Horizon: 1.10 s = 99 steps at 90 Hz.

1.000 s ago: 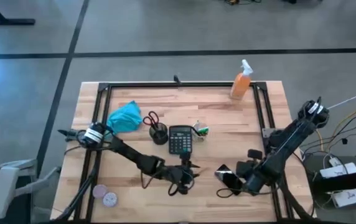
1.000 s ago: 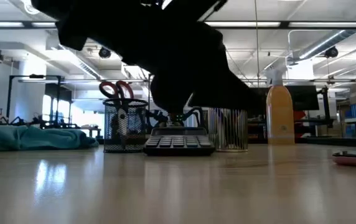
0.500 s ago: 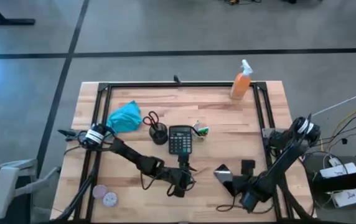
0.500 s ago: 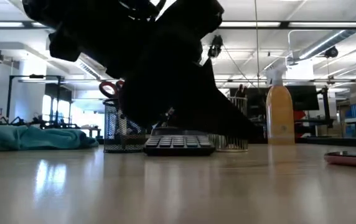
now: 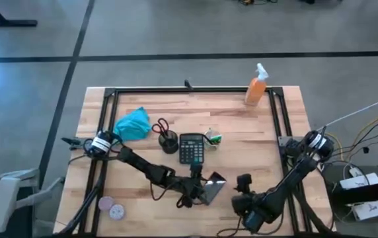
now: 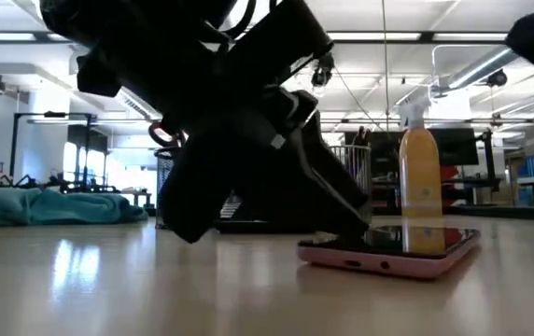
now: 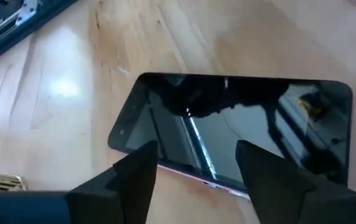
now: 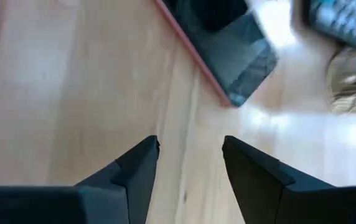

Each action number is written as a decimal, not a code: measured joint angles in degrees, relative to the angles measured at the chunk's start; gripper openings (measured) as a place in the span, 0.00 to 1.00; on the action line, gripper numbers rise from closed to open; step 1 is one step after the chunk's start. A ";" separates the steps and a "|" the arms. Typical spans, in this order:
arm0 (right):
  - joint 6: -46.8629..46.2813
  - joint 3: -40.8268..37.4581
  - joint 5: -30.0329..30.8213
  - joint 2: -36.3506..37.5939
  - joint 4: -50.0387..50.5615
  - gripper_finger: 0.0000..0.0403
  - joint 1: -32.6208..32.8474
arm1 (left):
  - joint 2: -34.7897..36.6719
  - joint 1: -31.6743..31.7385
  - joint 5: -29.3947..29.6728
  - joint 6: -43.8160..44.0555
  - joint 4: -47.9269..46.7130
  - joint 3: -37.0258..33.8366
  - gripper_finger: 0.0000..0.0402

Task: Apply microfiber cloth
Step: Spray the back and front of the cellphone with the orange spray bottle

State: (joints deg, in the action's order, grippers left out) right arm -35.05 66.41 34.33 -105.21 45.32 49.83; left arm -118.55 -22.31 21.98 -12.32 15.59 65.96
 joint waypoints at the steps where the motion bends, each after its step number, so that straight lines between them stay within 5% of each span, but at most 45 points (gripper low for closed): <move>1: 0.15 -0.12 0.23 -0.01 -0.58 0.43 -0.06 | 0.25 0.06 0.12 0.28 -0.29 -0.02 0.50; 14: 4.11 -1.57 2.93 -0.02 -5.41 0.45 -0.16 | 5.92 0.15 -1.10 5.20 -3.02 -0.25 0.45; 30: 10.83 -2.83 6.77 -0.31 -7.95 0.44 -3.09 | 13.41 0.17 -9.47 14.71 -4.97 -1.42 0.38; 42: 17.32 -4.54 6.13 -1.54 -14.34 0.43 -4.61 | 16.18 2.23 -6.89 14.74 -3.80 -5.91 0.34; 72: 31.97 -3.20 5.01 -4.39 -19.43 0.42 -8.90 | 8.21 7.06 -11.44 14.81 6.48 -16.31 0.25; 99: 42.93 0.77 4.94 -10.83 -19.85 0.42 -13.10 | 0.00 4.27 -7.95 2.43 14.21 -14.40 0.24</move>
State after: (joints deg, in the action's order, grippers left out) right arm 7.88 67.18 39.28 -116.04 25.47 36.73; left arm -118.54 -18.03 14.03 -9.89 29.80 51.56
